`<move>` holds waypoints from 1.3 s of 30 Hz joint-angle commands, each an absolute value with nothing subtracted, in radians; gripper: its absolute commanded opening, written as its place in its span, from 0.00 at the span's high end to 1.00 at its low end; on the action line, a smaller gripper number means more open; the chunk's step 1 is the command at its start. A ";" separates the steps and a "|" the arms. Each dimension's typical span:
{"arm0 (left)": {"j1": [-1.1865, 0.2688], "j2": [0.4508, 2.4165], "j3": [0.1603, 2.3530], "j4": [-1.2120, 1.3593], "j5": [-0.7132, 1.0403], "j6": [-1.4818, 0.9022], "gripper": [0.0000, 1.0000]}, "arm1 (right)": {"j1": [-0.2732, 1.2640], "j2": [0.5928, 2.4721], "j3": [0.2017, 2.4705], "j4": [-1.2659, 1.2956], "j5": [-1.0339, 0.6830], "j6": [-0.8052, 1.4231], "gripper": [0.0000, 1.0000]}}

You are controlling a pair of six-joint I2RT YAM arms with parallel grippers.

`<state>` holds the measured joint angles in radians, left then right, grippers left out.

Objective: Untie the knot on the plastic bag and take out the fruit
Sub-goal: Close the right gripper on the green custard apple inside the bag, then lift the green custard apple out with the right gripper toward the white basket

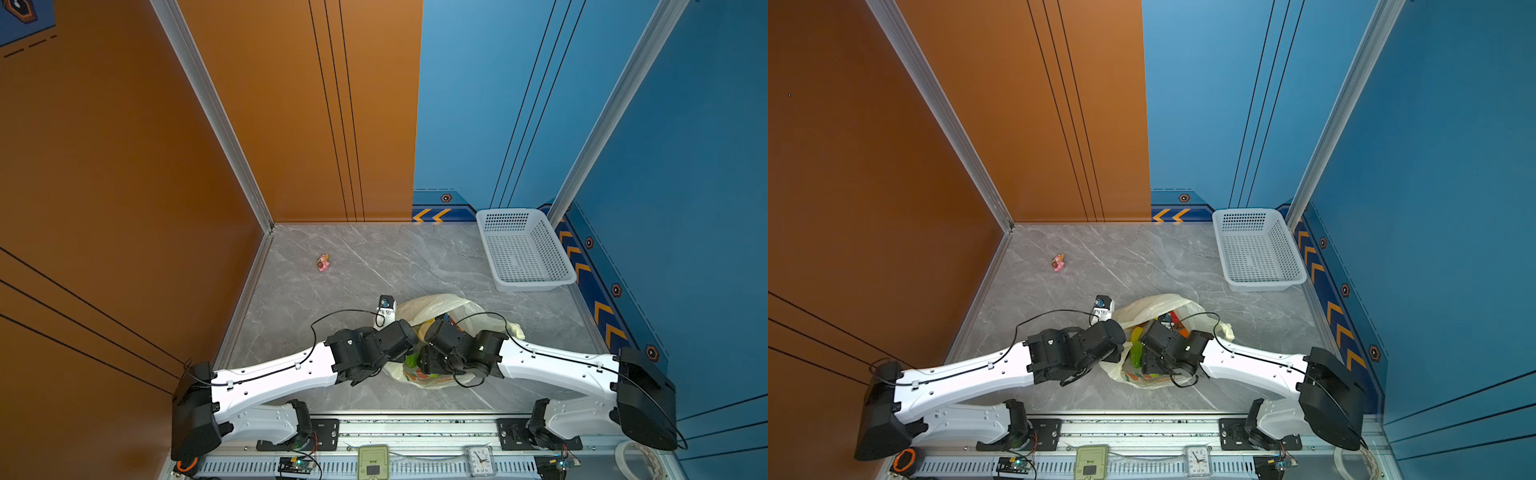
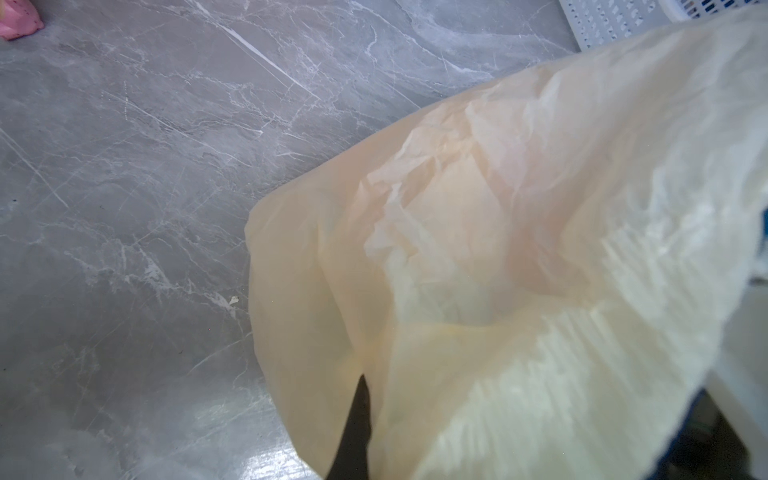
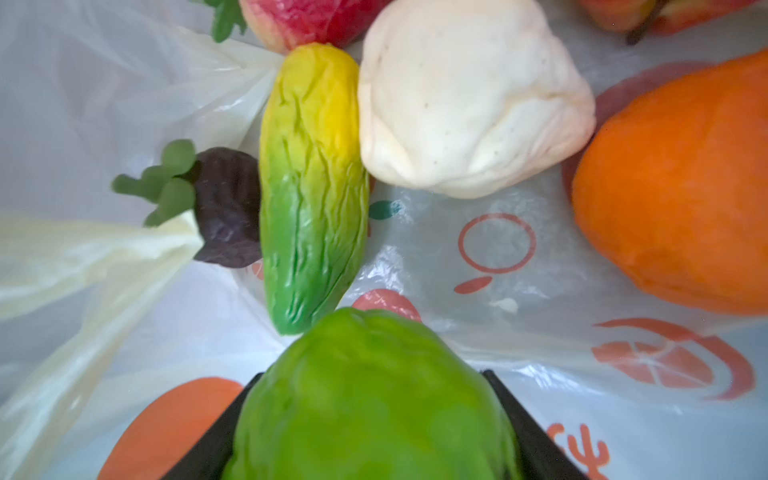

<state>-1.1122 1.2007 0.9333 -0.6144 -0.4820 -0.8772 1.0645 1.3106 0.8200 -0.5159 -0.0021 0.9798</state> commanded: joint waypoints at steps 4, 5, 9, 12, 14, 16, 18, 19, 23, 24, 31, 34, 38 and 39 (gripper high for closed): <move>-1.086 1.201 0.949 -0.599 -0.450 -0.867 1.00 | 1.097 1.239 0.892 -0.631 -0.022 0.919 0.50; -1.086 1.204 0.953 -0.597 -0.449 -0.865 1.00 | 1.103 1.237 0.904 -0.641 -0.022 0.912 0.50; -1.083 1.213 0.962 -0.584 -0.452 -0.865 1.00 | 1.128 1.242 0.951 -0.670 -0.026 0.896 0.51; -1.080 1.222 0.970 -0.584 -0.455 -0.858 1.00 | 1.152 1.239 0.979 -0.676 -0.013 0.897 0.52; -1.079 1.230 0.967 -0.584 -0.450 -0.853 1.00 | 1.155 1.231 1.012 -0.687 0.001 0.895 0.53; -1.080 1.231 0.960 -0.583 -0.442 -0.854 1.00 | 1.141 1.220 1.055 -0.703 0.010 0.889 0.53; -1.082 1.229 0.954 -0.584 -0.442 -0.856 1.00 | 1.114 1.214 1.109 -0.737 0.004 0.874 0.54; -1.084 1.226 0.954 -0.584 -0.442 -0.854 1.00 | 1.094 1.212 1.136 -0.762 -0.001 0.867 0.54; -1.087 1.230 0.963 -0.584 -0.449 -0.845 1.00 | 0.988 1.194 1.219 -0.819 -0.055 0.843 0.55; -1.088 1.233 0.966 -0.584 -0.454 -0.845 1.00 | 0.949 1.192 1.235 -0.827 -0.078 0.837 0.55; -1.121 1.268 1.001 -0.585 -0.480 -0.850 1.00 | 0.615 1.253 1.401 -0.828 -0.265 0.693 0.55; -1.139 1.280 1.004 -0.597 -0.494 -0.867 1.00 | 0.482 1.301 1.466 -0.809 -0.307 0.639 0.55; -1.172 1.289 1.014 -0.611 -0.542 -0.879 1.00 | 0.320 1.344 1.476 -0.726 -0.333 0.617 0.55; -1.176 1.289 1.014 -0.611 -0.551 -0.885 1.00 | 0.284 1.358 1.475 -0.708 -0.336 0.611 0.55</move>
